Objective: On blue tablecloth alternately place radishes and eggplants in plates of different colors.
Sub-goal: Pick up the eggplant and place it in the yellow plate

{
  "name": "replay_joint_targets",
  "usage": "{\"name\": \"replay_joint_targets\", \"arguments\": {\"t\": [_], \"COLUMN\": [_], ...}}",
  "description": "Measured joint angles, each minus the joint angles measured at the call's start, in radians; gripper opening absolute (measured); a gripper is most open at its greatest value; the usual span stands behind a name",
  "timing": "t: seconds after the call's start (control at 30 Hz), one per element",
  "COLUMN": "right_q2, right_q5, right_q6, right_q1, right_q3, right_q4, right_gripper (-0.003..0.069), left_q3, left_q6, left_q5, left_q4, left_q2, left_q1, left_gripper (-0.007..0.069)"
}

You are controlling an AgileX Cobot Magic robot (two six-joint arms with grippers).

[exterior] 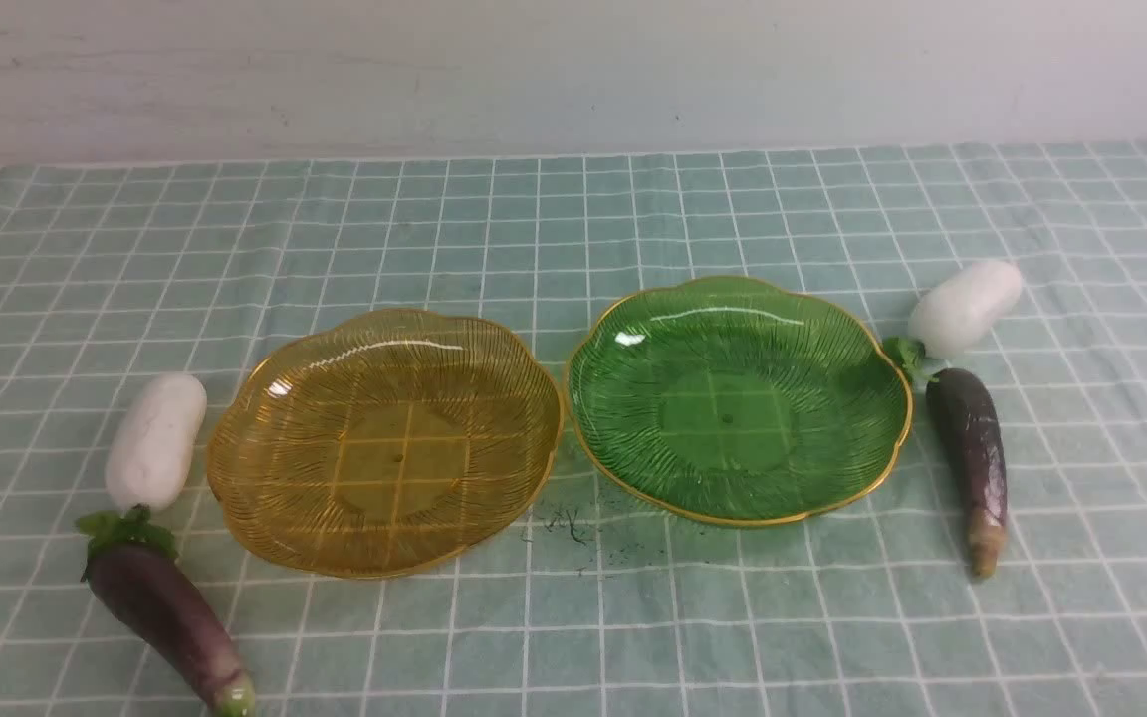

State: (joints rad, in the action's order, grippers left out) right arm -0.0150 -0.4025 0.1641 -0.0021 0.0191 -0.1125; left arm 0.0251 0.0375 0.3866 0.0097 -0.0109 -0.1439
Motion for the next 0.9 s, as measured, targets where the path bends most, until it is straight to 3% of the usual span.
{"name": "replay_joint_targets", "arguments": {"t": [0.57, 0.7, 0.87, 0.9], "right_q2": [0.0, 0.0, 0.0, 0.0], "right_q5": [0.0, 0.0, 0.0, 0.0], "right_q6": [0.0, 0.001, 0.001, 0.001], "right_q1": [0.0, 0.0, 0.0, 0.0], "right_q3": [0.0, 0.0, 0.0, 0.0], "right_q4": [0.0, 0.0, 0.0, 0.0], "right_gripper": [-0.0014, -0.0014, -0.0014, -0.0014], "left_q3": [0.002, 0.003, 0.003, 0.003], "left_q6": [-0.037, -0.14, -0.184, -0.184], "left_q5": [-0.038, -0.214, -0.419, -0.529], "left_q4": [-0.029, -0.23, -0.382, -0.42], "left_q2": [0.0, 0.0, 0.0, 0.0], "left_q1": [0.0, 0.0, 0.0, 0.0], "left_gripper": [-0.0008, -0.0008, -0.0008, -0.0008]}}
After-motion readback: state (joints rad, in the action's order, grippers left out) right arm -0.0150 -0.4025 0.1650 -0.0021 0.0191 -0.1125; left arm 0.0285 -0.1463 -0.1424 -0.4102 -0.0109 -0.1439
